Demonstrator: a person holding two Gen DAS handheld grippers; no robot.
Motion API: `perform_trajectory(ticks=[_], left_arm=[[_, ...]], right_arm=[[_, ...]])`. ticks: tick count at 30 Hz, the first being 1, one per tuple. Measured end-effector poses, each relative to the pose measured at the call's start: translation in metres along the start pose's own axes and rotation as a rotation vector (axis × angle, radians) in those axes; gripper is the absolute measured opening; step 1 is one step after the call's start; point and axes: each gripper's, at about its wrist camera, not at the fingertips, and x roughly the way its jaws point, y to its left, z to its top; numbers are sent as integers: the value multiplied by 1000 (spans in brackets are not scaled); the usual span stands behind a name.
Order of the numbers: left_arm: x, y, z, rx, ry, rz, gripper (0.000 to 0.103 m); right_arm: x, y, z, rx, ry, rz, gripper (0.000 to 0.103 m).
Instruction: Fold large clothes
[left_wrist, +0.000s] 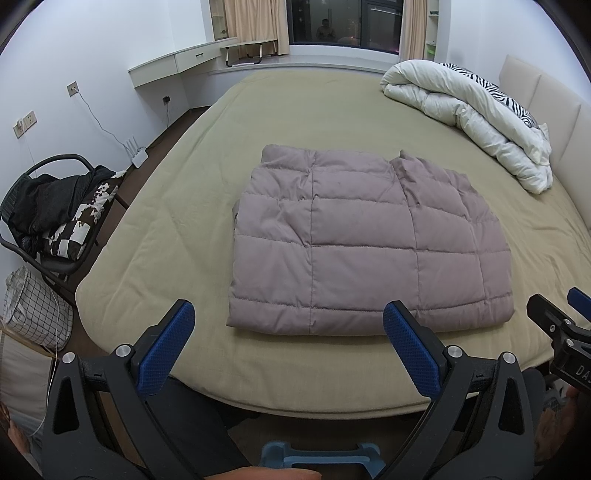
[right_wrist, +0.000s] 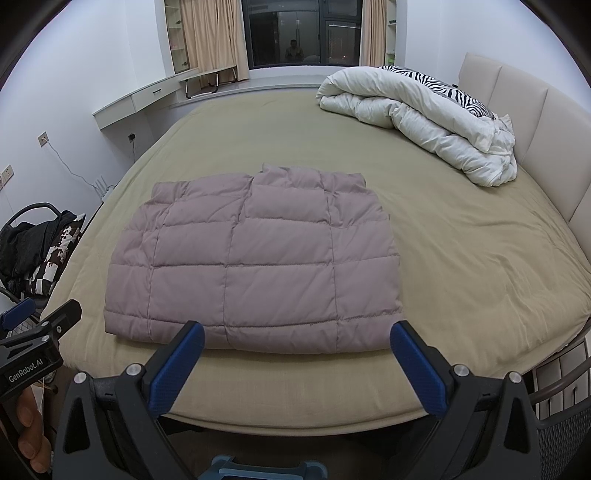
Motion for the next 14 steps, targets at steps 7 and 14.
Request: perform_trajectory(ticks=[7,14], left_arm=[[2,4,-2,1,5,-4,103],[4,7,-1,9,0,-12,103]], right_arm=[[1,-1,-3,-4,3,1,103],[3,-2,-3,-6,7,3,103]])
